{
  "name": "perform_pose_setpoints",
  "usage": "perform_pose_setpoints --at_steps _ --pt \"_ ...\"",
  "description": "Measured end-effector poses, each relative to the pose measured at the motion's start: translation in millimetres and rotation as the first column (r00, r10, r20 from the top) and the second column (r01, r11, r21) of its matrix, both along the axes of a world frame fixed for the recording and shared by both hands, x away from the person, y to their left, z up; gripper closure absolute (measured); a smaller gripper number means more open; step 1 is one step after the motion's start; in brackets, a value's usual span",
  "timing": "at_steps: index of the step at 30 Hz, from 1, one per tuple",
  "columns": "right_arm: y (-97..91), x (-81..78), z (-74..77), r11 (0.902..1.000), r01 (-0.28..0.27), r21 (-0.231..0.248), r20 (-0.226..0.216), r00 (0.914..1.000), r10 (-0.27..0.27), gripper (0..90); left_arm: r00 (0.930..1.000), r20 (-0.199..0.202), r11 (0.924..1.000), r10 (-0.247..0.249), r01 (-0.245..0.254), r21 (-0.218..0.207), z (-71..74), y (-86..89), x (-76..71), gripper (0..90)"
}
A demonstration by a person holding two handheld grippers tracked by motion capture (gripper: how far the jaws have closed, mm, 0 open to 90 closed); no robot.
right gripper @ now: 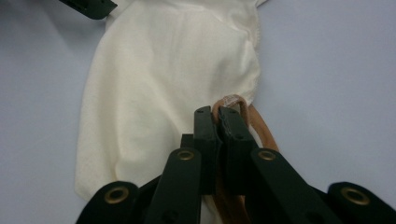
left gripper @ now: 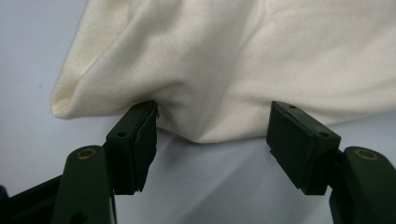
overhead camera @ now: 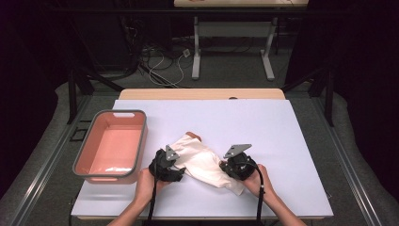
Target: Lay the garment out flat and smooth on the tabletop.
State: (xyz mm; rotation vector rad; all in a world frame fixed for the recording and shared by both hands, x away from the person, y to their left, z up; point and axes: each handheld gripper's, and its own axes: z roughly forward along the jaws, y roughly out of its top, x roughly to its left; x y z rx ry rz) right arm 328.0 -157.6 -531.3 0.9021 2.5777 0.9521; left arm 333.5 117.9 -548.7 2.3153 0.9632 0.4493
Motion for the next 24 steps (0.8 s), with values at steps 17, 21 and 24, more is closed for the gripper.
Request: perform_pose_setpoints --at_steps 17,21,24 --pt "-8.3 13.9 -13.5 0.9966 0.080 0.016 -0.061 0.9950 -0.079 61.0 0.9982 -0.060 0.9988 0.008 -0.011 -0.049 -4.7 -0.4 4.0 37.8" --pt "-6.1 13.4 -14.4 0.9979 0.065 -0.006 -0.053 0.9965 -0.065 73.1 0.9984 -0.055 0.9962 -0.011 0.006 -0.087 -5.7 -1.0 4.4 51.4" --pt "-6.1 12.2 -13.1 0.9967 0.081 -0.007 -0.031 0.9962 -0.081 81.7 0.9987 -0.046 0.9953 -0.023 0.019 -0.095 -6.1 -3.4 6.3 63.7"
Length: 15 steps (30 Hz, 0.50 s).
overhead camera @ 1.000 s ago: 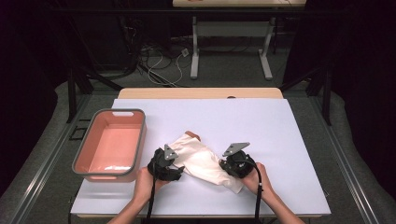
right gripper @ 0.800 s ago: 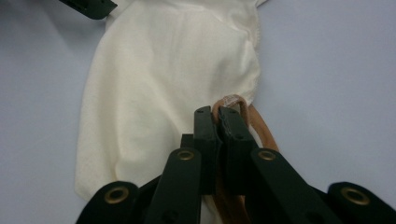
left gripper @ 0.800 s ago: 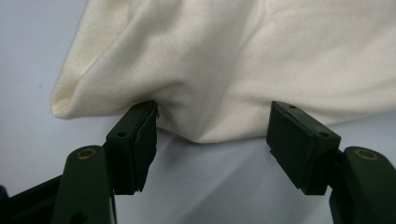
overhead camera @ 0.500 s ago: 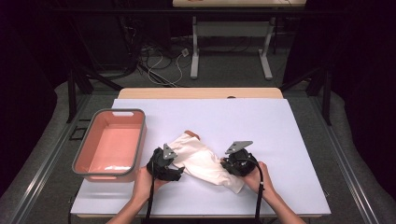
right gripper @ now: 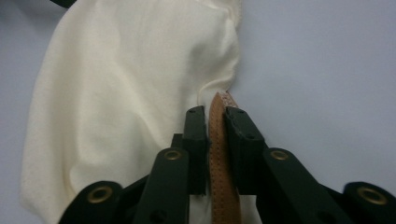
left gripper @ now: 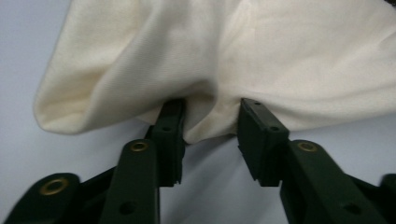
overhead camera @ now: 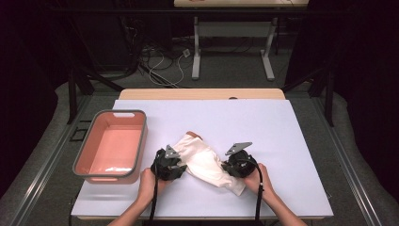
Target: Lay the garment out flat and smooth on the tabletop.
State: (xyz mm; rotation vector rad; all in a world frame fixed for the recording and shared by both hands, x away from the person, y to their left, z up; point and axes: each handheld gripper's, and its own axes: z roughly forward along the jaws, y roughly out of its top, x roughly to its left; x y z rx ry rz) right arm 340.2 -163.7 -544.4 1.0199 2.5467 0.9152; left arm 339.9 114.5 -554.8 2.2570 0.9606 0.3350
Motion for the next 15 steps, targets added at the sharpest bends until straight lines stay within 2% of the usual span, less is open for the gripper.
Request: perform_pose_setpoints --at_steps 1,3,7,8,9,10,11,15 --pt "-1.8 0.8 0.9 0.9999 -0.007 -0.009 0.012 0.9999 0.007 83.6 1.0000 -0.002 1.0000 0.000 0.000 -0.010 -0.5 -0.7 1.3 72.0" --pt "-2.0 0.6 1.1 1.0000 0.000 -0.006 0.021 0.9998 0.000 83.9 1.0000 0.006 1.0000 -0.004 0.005 -0.008 -0.7 -2.0 5.1 76.3" --pt "-4.1 0.5 4.6 0.9998 0.021 -0.001 0.026 0.9994 -0.021 84.1 1.0000 -0.006 0.9997 0.003 -0.003 -0.026 -0.8 -6.0 14.5 77.6" --pt "-5.3 1.0 5.1 0.9995 0.031 0.000 0.040 0.9987 -0.031 84.1 1.0000 -0.002 0.9998 0.005 -0.005 -0.019 -0.6 -7.3 17.0 77.6" --pt "-6.9 0.8 6.5 0.9992 0.038 0.006 0.030 0.9988 -0.038 84.1 1.0000 0.004 0.9998 0.007 -0.007 -0.019 -1.0 -8.9 19.4 77.5" --pt "-8.4 1.6 6.6 0.9989 0.044 0.018 0.039 0.9983 -0.044 84.1 0.9999 0.002 0.9996 0.012 -0.012 -0.026 -1.4 -10.8 21.3 77.3" --pt "-10.1 2.0 7.7 0.9987 0.049 0.011 0.036 0.9981 -0.050 83.9 0.9999 0.007 0.9998 0.010 -0.010 -0.017 -1.0 -11.8 23.0 77.0" --pt "-13.2 2.8 6.8 0.9984 0.053 0.023 0.033 0.9980 -0.053 77.4 0.9999 0.002 0.9999 0.011 -0.011 -0.011 -0.3 -12.2 24.2 75.1"
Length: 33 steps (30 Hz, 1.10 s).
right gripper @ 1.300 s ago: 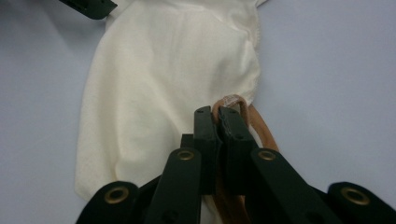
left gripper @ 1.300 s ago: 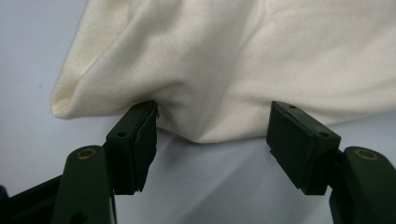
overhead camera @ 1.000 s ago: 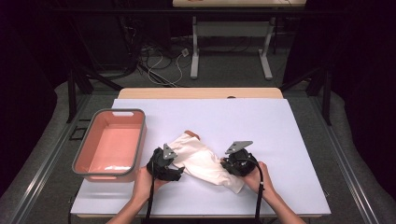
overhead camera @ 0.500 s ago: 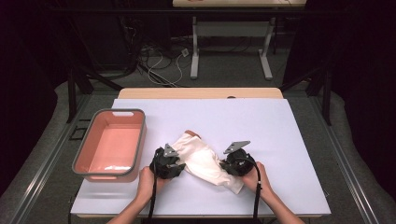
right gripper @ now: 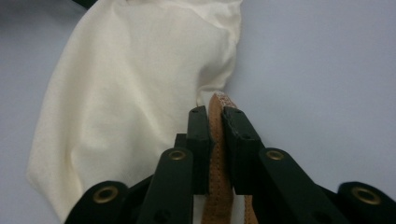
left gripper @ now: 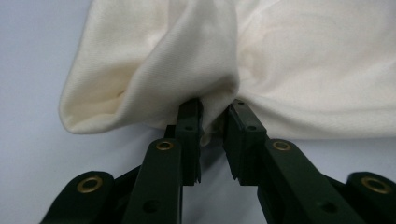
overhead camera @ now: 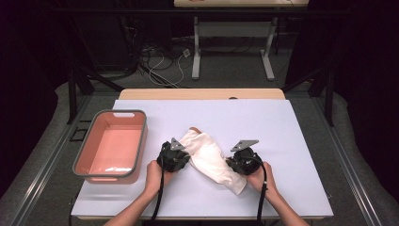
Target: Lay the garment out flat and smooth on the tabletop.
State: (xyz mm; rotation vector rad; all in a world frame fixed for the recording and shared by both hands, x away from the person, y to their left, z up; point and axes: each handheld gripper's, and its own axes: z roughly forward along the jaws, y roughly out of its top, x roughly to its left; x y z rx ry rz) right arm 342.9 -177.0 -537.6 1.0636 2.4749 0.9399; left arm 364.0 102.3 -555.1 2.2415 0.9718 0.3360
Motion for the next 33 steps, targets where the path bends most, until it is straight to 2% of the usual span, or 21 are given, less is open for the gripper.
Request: perform_pose_setpoints --at_steps 2,3,5,6,9,10,13,14,16,19,22,24,27,29,33 --pt "-0.3 -0.4 1.0 1.0000 0.005 0.005 -0.008 1.0000 -0.005 73.6 1.0000 0.002 0.9996 0.001 -0.001 0.028 2.1 0.5 -1.5 68.1" --pt "-0.9 0.1 1.5 1.0000 0.004 0.003 -0.001 1.0000 -0.004 71.1 1.0000 0.005 0.9996 -0.001 0.001 0.030 3.6 1.0 -3.0 64.1" --pt "-2.8 0.4 3.2 0.9999 0.012 0.011 -0.009 0.9999 -0.012 68.8 0.9998 0.015 0.9984 -0.012 0.012 0.055 10.1 1.1 -7.7 49.8" --pt "-3.4 1.1 3.0 0.9997 0.011 0.021 -0.012 0.9999 -0.010 67.9 0.9993 0.032 0.9979 -0.022 0.020 0.061 14.6 1.2 -11.2 46.0" --pt "-4.1 2.3 1.9 0.9998 0.015 0.016 -0.020 0.9997 -0.014 65.5 0.9955 0.086 0.9977 -0.039 0.034 0.059 29.1 0.6 -18.9 37.6" --pt "-3.7 2.5 1.1 0.9997 0.014 0.019 -0.022 0.9997 -0.014 65.5 0.9932 0.109 0.9976 -0.040 0.033 0.060 34.0 0.6 -19.1 36.1" --pt "-2.7 3.8 -0.8 0.9999 0.008 0.009 -0.025 0.9997 -0.008 69.9 0.9891 0.140 0.9971 -0.044 0.035 0.068 46.7 -0.6 -13.2 33.2" --pt "-2.4 3.7 -0.6 0.9999 0.002 0.011 -0.025 0.9997 -0.002 72.5 0.9879 0.150 0.9971 -0.040 0.030 0.070 50.2 -0.5 -8.7 33.1" --pt "-2.1 2.0 1.3 0.9999 0.002 0.016 -0.028 0.9996 -0.001 77.5 0.9903 0.133 0.9978 -0.038 0.031 0.059 54.2 -1.7 2.1 33.3" --pt "-2.3 1.0 1.5 0.9999 -0.003 0.012 -0.015 0.9999 0.003 80.9 0.9913 0.121 0.9964 -0.051 0.043 0.073 55.1 -9.4 14.9 35.2" --pt "-1.1 -0.8 1.6 0.9998 0.009 0.017 -0.026 0.9996 -0.008 82.4 0.9919 0.110 0.9942 -0.064 0.054 0.093 54.7 -18.6 24.9 38.8" --pt "-1.8 0.1 2.5 0.9999 -0.011 0.008 -0.019 0.9997 0.012 83.0 0.9923 0.103 0.9928 -0.070 0.059 0.104 54.0 -24.6 30.5 40.8" --pt "-1.9 -0.4 2.3 0.9999 -0.009 0.007 -0.001 1.0000 0.009 83.3 0.9925 0.088 0.9901 -0.085 0.075 0.119 53.1 -32.1 38.1 45.2" --pt "-2.0 -0.5 2.8 0.9999 -0.015 0.006 -0.004 0.9999 0.015 83.5 0.9916 0.088 0.9863 -0.095 0.082 0.143 51.8 -38.0 41.7 47.8" --pt "-1.0 -1.2 2.7 0.9998 -0.010 0.015 0.000 1.0000 0.010 83.6 0.9905 0.083 0.9827 -0.109 0.095 0.159 48.3 -47.6 49.2 55.0"
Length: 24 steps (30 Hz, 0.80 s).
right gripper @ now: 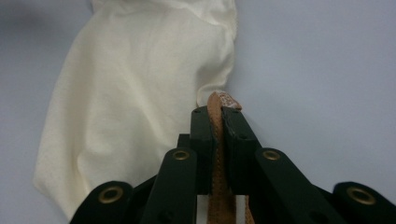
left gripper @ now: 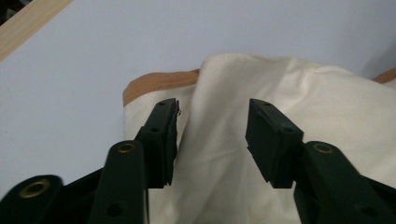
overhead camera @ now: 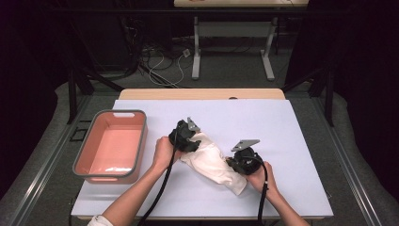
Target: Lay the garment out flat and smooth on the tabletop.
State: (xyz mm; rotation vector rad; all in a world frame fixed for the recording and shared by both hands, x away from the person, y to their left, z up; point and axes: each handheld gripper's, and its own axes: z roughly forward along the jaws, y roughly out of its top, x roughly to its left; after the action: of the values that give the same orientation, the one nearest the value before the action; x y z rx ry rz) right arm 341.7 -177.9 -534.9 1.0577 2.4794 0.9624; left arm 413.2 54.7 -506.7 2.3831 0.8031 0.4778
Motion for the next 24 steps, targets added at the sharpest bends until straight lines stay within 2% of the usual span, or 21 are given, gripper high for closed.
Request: perform_pose_setpoints --at_steps 5,8,13,18,22,24 --pt "-0.5 -0.2 0.9 1.0000 -0.002 -0.004 -0.005 1.0000 0.001 83.7 0.9989 -0.040 0.9992 -0.026 0.027 0.029 -7.5 -3.6 4.7 76.5" --pt "-1.1 -0.4 1.4 1.0000 0.000 -0.004 -0.001 1.0000 0.000 83.8 0.9989 -0.034 0.9989 -0.032 0.033 0.033 -8.8 -1.4 0.4 85.3" --pt "-1.1 -0.8 2.7 1.0000 0.002 0.000 0.000 1.0000 -0.002 83.7 0.9990 0.004 0.9990 -0.044 0.044 0.000 -5.2 4.9 -13.4 86.8" --pt "-1.9 -0.8 3.6 1.0000 0.008 0.003 0.009 0.9999 -0.008 83.4 0.9958 0.064 0.9972 -0.065 0.067 -0.033 -1.6 16.5 -32.3 86.8" --pt "-2.0 -0.9 3.7 0.9999 0.014 0.001 0.012 0.9998 -0.014 83.3 0.9939 0.092 0.9964 -0.062 0.067 -0.052 -1.4 27.4 -44.9 86.8" --pt "-1.7 -0.8 3.3 0.9999 0.012 0.006 0.021 0.9997 -0.013 83.3 0.9942 0.090 0.9952 -0.059 0.066 -0.072 -2.1 32.5 -50.3 86.8"
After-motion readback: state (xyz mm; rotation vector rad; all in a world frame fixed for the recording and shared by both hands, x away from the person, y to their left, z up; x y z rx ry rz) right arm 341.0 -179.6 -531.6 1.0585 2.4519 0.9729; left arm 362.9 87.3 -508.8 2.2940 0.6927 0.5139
